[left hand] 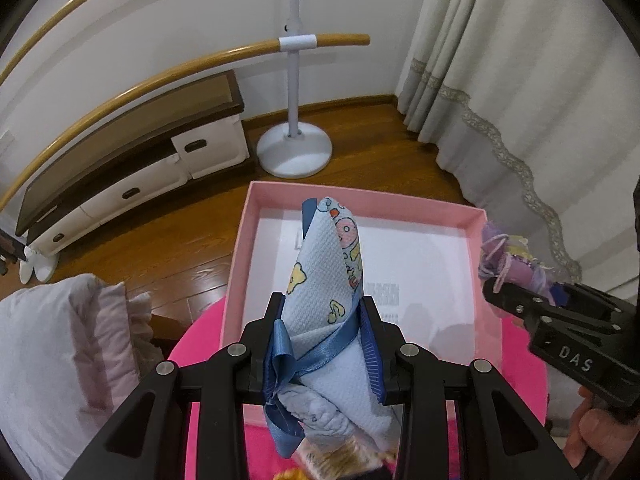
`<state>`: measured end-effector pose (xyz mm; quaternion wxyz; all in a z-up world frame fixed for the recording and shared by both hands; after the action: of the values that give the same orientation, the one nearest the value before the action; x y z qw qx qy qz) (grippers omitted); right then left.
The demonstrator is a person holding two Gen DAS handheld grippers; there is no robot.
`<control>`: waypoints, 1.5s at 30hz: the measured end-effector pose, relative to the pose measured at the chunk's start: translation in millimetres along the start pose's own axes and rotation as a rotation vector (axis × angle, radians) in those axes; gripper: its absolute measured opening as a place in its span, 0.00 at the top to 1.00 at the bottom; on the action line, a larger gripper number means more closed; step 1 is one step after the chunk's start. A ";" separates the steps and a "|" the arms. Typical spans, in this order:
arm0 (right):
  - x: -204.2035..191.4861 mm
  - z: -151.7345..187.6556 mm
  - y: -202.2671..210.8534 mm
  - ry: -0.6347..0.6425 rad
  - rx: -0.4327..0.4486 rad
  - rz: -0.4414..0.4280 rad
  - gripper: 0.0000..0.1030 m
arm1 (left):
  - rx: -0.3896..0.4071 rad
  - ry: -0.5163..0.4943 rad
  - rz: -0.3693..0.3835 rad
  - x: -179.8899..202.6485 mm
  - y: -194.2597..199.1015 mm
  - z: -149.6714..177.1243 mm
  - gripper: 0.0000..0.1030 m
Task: Organize soft objects
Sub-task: 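Lower both bundles into the pink box and open both tools, then withdraw both tools from the box back toward the remaining items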
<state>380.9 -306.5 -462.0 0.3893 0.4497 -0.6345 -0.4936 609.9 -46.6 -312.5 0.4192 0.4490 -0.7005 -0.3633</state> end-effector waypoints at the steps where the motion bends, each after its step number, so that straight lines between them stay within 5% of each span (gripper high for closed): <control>1: 0.2 -2.9 -4.2 0.002 -0.002 0.005 0.65 | -0.004 -0.001 0.000 -0.9 -8.6 -3.4 0.69; 15: -2.8 -19.3 -62.6 0.033 -0.078 0.038 0.57 | -0.095 0.019 0.027 -24.4 -119.8 -56.2 0.66; 19: -0.7 -17.2 -65.7 0.037 -0.080 0.049 0.35 | -0.093 0.020 0.006 -30.6 -128.3 -65.4 0.42; 25: 7.6 -16.0 -55.3 0.027 -0.051 0.085 0.09 | -0.041 0.001 -0.037 -27.1 -109.0 -54.5 0.21; 29: 11.7 -14.4 -34.0 0.014 0.001 0.091 0.08 | 0.026 -0.028 -0.065 -22.1 -86.6 -44.9 0.06; 45: 15.1 51.7 90.2 -0.017 0.163 0.125 0.00 | 0.171 -0.035 -0.036 13.7 29.9 79.5 0.00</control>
<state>311.2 -296.9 -383.9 0.3761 0.4353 -0.7028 -0.4186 524.2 -38.9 -313.0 0.3605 0.4894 -0.7280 -0.3172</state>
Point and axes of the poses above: each gripper's, at about its wrist camera, not at the fingertips, and y roughly against the way its jaws point, x to its right, z to its underside, the point moved 10 cm from there along -y, roughly the way its jaws point, and after that the axes turned 12 degrees about z, right-handed, at the moved point
